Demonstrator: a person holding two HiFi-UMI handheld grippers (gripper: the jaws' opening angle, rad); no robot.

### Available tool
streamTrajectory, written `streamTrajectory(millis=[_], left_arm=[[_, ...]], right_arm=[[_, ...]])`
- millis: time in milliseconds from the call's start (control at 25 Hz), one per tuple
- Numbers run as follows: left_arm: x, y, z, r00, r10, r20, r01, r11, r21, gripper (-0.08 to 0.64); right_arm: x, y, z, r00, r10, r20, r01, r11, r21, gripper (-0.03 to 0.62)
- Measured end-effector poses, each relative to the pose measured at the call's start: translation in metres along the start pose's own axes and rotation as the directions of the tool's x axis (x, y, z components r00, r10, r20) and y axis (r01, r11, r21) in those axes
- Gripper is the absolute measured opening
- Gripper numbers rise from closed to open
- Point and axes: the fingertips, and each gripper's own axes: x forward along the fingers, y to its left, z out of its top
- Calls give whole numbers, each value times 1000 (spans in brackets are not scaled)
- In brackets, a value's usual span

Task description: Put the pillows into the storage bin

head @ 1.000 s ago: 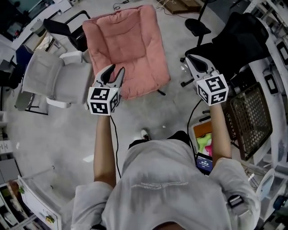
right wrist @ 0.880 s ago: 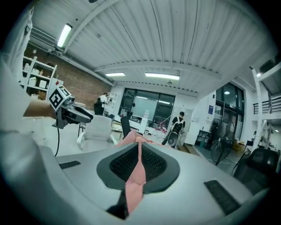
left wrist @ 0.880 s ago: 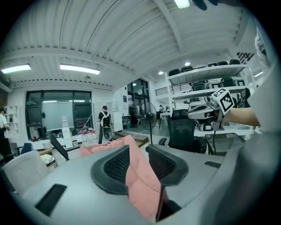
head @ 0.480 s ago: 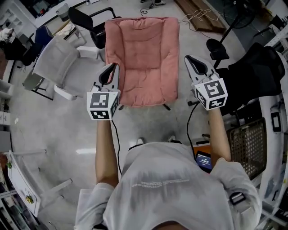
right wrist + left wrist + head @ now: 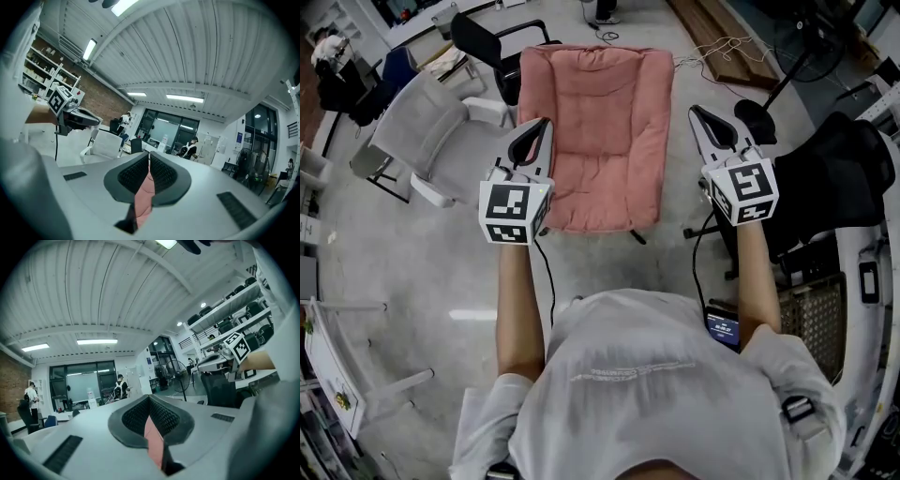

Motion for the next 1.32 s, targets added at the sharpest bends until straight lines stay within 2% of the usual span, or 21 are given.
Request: streamTrajectory(millis=[200,360,720,1120,1320], left_arm=[[4,6,11,1000,13,27,-12,999,-37,15],[2,9,10,999,26,27,-25,999,-31,15],[-1,2,-5,1000,-6,-9,6,1000,-19,15],[-3,-14,-20,998,-54,-37,52,998,-40,15],[-6,-14,-24,998,-51,-45,49,997,-52,15]], right_arm=[[-3,-8,2,999,-29,14,29,1000,4,34],[-3,-5,0,999,-40,19,40,999,10,28],[1,14,-13,999,-23,-26,24,999,21,26],[-4,36,-25,998,7,-55,-8,1000,-5,26],[-2,47,-30,997,34,-71,-34,999,-2,26]])
